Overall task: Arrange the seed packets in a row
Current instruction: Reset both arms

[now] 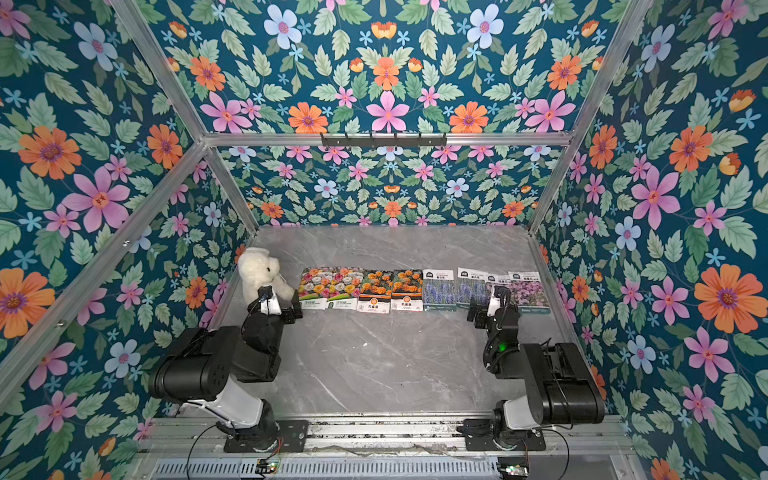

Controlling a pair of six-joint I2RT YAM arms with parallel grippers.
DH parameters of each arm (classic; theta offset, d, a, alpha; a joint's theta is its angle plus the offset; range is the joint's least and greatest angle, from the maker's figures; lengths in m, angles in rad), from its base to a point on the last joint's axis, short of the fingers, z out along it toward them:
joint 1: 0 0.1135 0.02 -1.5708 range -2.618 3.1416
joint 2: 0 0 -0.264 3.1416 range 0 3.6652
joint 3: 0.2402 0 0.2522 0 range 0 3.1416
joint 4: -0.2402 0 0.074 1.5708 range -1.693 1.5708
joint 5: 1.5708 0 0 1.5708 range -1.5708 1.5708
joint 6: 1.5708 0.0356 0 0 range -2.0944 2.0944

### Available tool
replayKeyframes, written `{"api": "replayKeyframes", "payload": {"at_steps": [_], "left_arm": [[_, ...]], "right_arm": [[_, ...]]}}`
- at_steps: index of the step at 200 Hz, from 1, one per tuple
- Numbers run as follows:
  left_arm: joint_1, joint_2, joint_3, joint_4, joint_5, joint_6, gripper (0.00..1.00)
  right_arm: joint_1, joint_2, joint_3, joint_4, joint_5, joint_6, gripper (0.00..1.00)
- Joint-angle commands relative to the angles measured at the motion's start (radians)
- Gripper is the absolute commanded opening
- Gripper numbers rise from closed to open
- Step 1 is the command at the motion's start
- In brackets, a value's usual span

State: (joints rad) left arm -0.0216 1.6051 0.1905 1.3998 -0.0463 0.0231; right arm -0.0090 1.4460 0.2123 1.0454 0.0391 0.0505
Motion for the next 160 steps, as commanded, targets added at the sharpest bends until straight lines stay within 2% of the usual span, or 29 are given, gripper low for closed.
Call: {"api": "replayKeyframes", "payload": {"at_steps": [1,16,44,160], "left_arm": [[0.002,-0.003,0.042,-0.078,0.016,-0.011,1.0],[0.002,-0.005,0.059,-0.117,0.015,-0.01,1.0],[0.002,-0.003,0.108,-0.204,-0.003,-0.019,1.0],[0.01,-0.001,0.108,-0.204,0.006,-0.023,1.0]], "right_arm": [[0.0,0.011,0.046,-0.018,0.079,0.024,1.0],[0.0,-0.004,0.075,-0.111,0.101,0.037,0.99],[-0.001,0.005,0.078,-0.102,0.116,0.041,0.99],[0.006,0.01,0.081,-0.096,0.115,0.029,0.99]]}}
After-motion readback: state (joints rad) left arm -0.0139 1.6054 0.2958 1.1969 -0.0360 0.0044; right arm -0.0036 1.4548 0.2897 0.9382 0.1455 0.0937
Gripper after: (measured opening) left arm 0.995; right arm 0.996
